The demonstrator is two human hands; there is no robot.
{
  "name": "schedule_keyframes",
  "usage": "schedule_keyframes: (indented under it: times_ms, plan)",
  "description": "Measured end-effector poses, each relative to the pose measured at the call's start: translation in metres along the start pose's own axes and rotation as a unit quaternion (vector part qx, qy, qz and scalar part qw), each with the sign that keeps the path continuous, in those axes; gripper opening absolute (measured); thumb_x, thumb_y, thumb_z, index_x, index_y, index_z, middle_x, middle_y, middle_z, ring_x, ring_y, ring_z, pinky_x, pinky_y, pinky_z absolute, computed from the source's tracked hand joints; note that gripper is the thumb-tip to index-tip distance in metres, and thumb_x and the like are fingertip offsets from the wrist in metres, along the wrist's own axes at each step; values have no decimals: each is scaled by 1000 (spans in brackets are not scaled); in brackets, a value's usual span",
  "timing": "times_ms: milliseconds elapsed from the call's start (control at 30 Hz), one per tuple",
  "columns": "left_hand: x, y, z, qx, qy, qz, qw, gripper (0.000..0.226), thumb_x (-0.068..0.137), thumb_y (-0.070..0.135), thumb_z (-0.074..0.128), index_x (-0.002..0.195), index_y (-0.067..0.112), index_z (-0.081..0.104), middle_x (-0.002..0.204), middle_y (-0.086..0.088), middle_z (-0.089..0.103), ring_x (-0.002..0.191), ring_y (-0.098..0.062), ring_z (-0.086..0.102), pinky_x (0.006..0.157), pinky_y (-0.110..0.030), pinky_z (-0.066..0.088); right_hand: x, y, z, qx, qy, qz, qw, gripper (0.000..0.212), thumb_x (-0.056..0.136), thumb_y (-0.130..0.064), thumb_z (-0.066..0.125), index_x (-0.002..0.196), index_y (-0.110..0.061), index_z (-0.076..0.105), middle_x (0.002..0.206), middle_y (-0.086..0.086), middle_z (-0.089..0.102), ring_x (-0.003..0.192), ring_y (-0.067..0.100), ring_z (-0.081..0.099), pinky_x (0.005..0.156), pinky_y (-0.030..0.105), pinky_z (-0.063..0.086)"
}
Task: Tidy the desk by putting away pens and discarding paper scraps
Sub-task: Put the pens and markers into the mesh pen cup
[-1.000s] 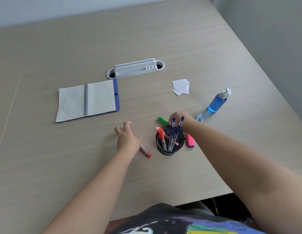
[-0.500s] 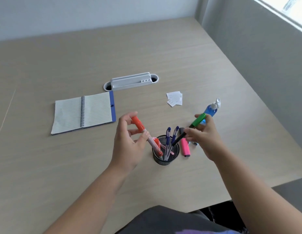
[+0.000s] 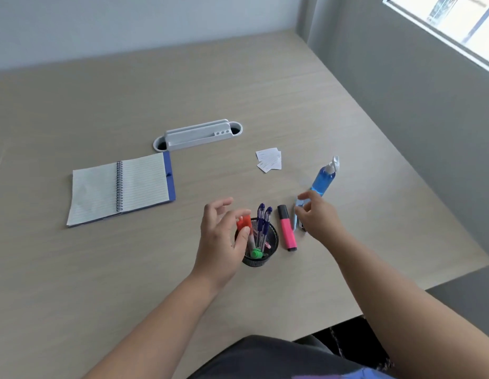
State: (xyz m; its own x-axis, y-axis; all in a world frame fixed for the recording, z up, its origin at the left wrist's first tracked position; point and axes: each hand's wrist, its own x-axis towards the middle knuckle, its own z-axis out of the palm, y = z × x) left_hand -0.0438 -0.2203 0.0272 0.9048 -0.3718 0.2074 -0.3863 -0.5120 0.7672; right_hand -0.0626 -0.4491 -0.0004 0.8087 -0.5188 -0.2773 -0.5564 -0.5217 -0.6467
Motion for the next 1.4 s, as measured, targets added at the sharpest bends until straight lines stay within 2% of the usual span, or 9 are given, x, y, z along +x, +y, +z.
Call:
schedule_keyframes:
  times_ms: [133, 267, 433, 633, 833, 967, 1133, 1300, 1400]
  plan:
    - [3, -4, -1, -6, -3, -38, 999, 40, 80, 31, 72, 118, 27, 60, 130, 0, 42, 126, -16, 40, 103, -21, 29, 11, 1, 30, -167, -78, -7, 983, 33, 87, -29, 61, 114, -11, 59, 101, 9, 64, 94, 28, 61, 70, 31, 49]
    - [5, -22, -4, -71, -176, -129, 973, 91, 61, 65, 73, 138, 42, 31, 145, 9, 33, 138, -11, 27, 113, -34, 25, 15, -6, 46, -236, -40, 2, 971, 26, 87, -26, 57, 107, -9, 57, 92, 10, 59, 78, 30, 60, 66, 35, 52]
    - [4, -31, -2, -52, -262, -116, 957, 135, 42, 54, 90, 150, 41, 10, 151, 20, 28, 136, 0, 19, 110, -26, 17, 22, 0, 44, -227, -43, 49, 972, 28, 86, -34, 59, 75, -9, 51, 89, 13, 62, 70, 28, 57, 57, 31, 46]
    - [30, -25, 15, -82, -210, -119, 967, 104, 63, 45, 84, 147, 37, 23, 138, 20, 48, 124, 0, 39, 91, -9, 27, 8, -17, 7, -71, -2, 2, 997, 29, 85, -37, 65, 71, -13, 60, 62, -1, 57, 58, 16, 51, 48, 24, 33]
    - [42, -37, 16, -100, -201, -133, 965, 74, 71, 38, 82, 135, 40, 44, 121, 17, 63, 112, 5, 54, 98, -25, 42, -37, -35, -27, 62, 20, -114, 991, 21, 82, -31, 71, 70, -17, 62, 53, -11, 47, 48, 6, 38, 49, 20, 31]
    - [35, -49, 8, -130, -251, -160, 946, 74, 67, 34, 86, 130, 44, 49, 113, 18, 67, 110, 1, 58, 99, -35, 47, -49, -30, -4, 77, -12, -133, 988, 14, 81, -36, 72, 81, -24, 65, 56, -18, 53, 48, 4, 43, 49, 17, 34]
    - [24, -54, -1, -131, -301, -177, 928, 99, 52, 31, 94, 136, 46, 44, 124, 23, 57, 115, 11, 51, 100, -28, 43, -62, -17, 7, 59, -27, -165, 984, 26, 77, -41, 76, 96, -29, 63, 71, -20, 55, 54, 4, 45, 51, 15, 37]
    - [25, -50, -4, -114, -314, -166, 928, 99, 51, 29, 95, 136, 42, 46, 127, 21, 57, 119, 8, 48, 98, -25, 41, -26, -3, 0, 152, 51, -41, 986, 18, 94, -36, 58, 105, -23, 64, 85, -6, 62, 74, 13, 57, 64, 25, 42]
    - [25, -49, -4, -109, -320, -161, 927, 83, 52, 29, 95, 124, 38, 56, 129, 26, 56, 118, 10, 49, 101, -30, 41, 17, 13, 7, 38, 28, 86, 995, 47, 91, -31, 61, 133, -12, 50, 126, 10, 52, 107, 28, 58, 81, 29, 44]
